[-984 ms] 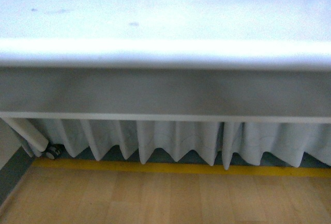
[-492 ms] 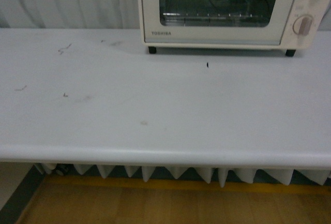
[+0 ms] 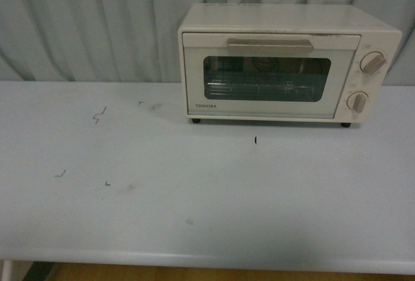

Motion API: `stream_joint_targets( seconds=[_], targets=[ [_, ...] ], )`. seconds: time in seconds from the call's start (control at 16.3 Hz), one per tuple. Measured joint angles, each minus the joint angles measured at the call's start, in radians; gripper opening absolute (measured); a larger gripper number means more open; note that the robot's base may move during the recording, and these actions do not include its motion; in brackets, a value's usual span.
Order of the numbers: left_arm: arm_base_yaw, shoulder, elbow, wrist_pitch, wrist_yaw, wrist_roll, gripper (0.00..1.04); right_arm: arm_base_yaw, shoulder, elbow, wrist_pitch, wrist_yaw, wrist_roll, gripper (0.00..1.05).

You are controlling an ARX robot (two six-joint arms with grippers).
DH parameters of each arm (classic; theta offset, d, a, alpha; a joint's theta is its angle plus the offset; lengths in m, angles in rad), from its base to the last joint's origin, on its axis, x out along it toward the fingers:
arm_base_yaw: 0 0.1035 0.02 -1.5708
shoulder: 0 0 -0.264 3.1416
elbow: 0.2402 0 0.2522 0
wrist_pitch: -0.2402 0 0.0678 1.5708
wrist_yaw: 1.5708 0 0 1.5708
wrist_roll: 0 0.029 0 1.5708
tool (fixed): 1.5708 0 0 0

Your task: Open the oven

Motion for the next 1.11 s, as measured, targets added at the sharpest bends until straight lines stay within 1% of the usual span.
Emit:
stream_joint_targets(
  seconds=[1.11],
  targets=[
    [0.0,0.0,0.0,-0.004,0.0,0.0,0.98,0.0,0.0,0.0,-0.005,0.001,0.0,0.98]
  ],
)
